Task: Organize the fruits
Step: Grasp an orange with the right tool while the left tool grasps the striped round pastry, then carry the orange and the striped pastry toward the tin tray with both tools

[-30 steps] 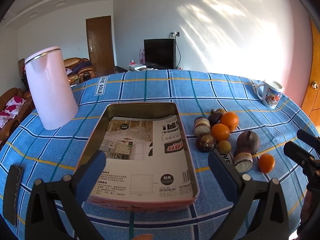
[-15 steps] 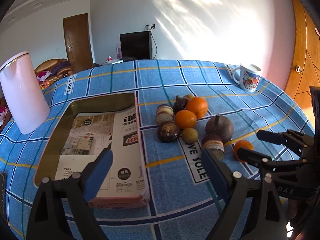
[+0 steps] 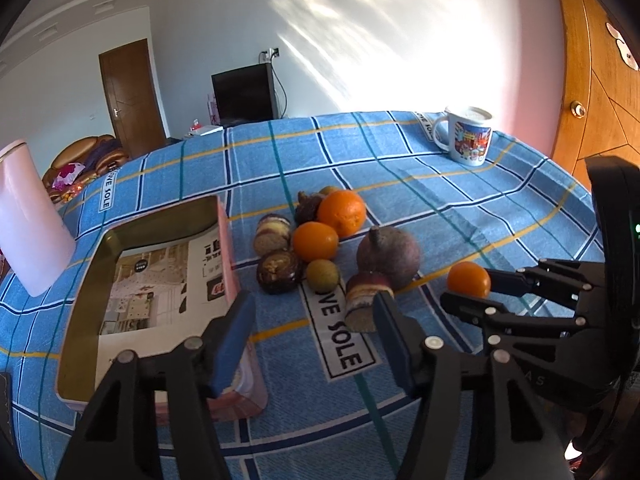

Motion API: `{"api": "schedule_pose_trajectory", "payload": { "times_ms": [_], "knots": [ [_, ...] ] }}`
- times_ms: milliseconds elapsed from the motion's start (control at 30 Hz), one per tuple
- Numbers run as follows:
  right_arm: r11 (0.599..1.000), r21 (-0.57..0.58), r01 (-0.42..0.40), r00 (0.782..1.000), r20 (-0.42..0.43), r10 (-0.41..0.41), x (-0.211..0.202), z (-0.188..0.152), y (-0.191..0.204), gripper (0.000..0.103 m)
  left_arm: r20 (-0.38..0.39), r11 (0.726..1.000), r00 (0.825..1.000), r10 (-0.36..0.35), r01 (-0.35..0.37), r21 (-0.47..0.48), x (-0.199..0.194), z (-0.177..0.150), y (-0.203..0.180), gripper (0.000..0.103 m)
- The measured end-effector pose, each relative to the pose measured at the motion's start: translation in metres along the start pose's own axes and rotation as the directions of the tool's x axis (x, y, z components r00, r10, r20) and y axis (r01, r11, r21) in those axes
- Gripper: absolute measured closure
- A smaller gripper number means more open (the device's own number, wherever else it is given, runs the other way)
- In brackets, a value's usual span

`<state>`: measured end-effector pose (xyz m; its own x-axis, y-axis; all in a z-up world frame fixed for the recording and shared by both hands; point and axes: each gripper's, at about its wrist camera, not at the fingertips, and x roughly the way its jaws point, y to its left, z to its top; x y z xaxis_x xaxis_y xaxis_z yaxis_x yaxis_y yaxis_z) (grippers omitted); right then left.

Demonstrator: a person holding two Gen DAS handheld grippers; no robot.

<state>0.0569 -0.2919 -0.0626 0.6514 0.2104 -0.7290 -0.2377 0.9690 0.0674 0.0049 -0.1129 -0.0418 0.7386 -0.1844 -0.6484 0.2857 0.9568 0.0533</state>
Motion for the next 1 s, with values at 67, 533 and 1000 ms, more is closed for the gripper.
{"api": "schedule_pose_trajectory", "payload": {
  "times_ms": [67,533,1000],
  "knots": [
    [1.0,0.008,0.013,1.0,-0.002,-0.013,-0.002,0.0,-0.004,0.067,-0.004,1.0,1.0,-0.005,0.005,0.026,0.003,0.001,-0.011,0.04],
    [0.998,0.053,0.018,0.999,0.036,-0.02,-0.009,-0.001,-0.024,0.066,-0.155,0.998,0.986,-0.055,0.061,0.031,0.047,0.003,-0.033,0.055],
    [0.999,0.015,0.035,0.998,0.049,-0.035,-0.01,0.0,-0.017,0.066,-0.188,0.996,0.979,-0.083,0.083,-0.009,0.057,0.005,-0.029,0.067]
  ]
}}
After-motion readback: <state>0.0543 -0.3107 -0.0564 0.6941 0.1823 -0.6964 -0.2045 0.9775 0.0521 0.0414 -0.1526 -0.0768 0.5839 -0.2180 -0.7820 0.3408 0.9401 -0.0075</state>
